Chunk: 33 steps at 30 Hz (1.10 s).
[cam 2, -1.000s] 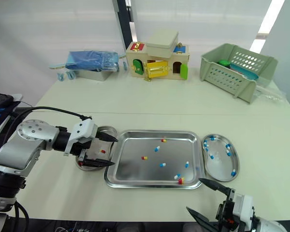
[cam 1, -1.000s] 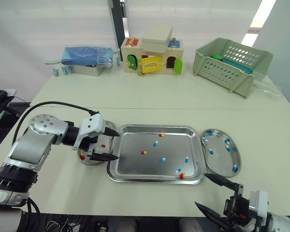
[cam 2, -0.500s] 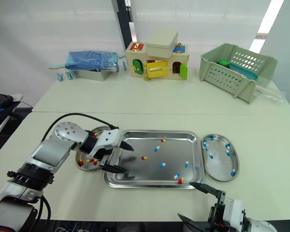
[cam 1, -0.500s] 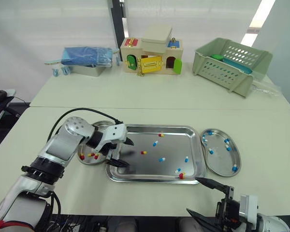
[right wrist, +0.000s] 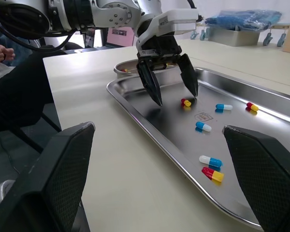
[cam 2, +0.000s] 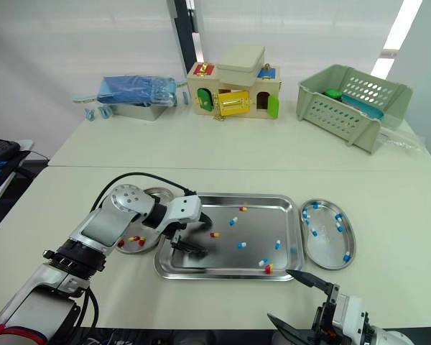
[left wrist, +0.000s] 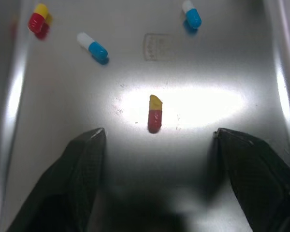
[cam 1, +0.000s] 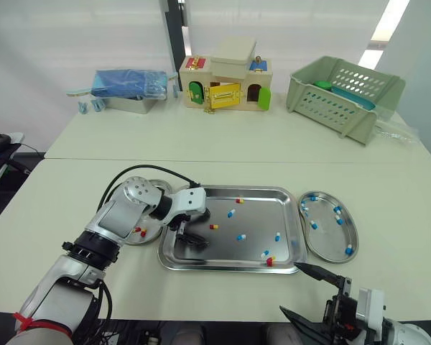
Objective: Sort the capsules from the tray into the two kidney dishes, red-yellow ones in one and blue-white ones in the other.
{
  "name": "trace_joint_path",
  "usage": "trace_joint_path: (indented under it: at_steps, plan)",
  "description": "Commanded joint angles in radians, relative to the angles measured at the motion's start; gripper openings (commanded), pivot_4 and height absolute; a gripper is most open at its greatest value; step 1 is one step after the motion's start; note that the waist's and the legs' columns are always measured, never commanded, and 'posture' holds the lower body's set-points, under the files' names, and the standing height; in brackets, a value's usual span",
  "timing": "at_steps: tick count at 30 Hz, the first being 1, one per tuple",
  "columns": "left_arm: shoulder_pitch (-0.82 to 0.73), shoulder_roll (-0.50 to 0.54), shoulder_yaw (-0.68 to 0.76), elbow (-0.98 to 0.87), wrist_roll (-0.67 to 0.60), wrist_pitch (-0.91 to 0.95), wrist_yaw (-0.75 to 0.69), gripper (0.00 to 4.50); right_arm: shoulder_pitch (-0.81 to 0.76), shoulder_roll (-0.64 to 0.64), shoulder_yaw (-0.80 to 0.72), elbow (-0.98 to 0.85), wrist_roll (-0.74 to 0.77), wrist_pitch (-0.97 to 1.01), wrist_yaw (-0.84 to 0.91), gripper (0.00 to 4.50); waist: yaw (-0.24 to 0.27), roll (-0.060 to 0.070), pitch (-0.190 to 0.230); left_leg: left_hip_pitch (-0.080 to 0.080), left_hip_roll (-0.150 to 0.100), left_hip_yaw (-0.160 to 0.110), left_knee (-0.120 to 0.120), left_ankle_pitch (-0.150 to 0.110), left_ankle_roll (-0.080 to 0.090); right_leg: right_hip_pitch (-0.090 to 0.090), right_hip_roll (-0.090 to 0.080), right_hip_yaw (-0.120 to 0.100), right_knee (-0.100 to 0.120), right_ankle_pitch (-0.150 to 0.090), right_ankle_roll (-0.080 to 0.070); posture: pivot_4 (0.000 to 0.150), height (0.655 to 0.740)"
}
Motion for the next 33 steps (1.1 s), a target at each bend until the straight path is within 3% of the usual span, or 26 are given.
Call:
trace_joint_path:
  at_steps: [1,9,25,33]
  plan:
    - [0.001,-0.022,-0.014,-0.009,0.016,-0.006,0.013,2.59,0.014,-0.005,-0.001,-0.032,0.014,-0.026,-0.016,4.5,0.001,0.0,0.0,0.0,0.0,0.0,0.0,0.0,0.0,0.0,0.0,0.0,0.0,0.0,0.0,0.15,0.74]
    - [-0.001,-0.046,-0.03,-0.016,0.042,0.007,0.02,0.02,0.03,-0.011,0.006,-0.035,0.01,-0.037,-0.04,4.5,0.001,0.0,0.0,0.0,0.0,0.0,0.0,0.0,0.0,0.001,0.0,0.0,0.0,0.0,0.0,0.15,0.74]
    - [0.008,-0.022,-0.003,-0.086,0.03,0.071,0.005,0.02,0.055,-0.046,0.0,-0.053,0.023,-0.037,-0.057,4.5,0.0,0.0,-0.001,0.001,0.0,0.0,0.0,0.0,0.0,0.001,0.0,0.0,0.0,0.0,0.0,0.15,0.74]
    - [0.081,0.096,0.097,-0.217,-0.013,0.193,0.03,0.02,0.022,-0.079,0.01,-0.038,0.041,-0.027,-0.027,4.5,-0.003,0.0,-0.001,0.0,0.0,-0.001,0.0,0.0,0.0,0.001,0.0,0.0,0.0,0.0,0.0,0.15,0.74]
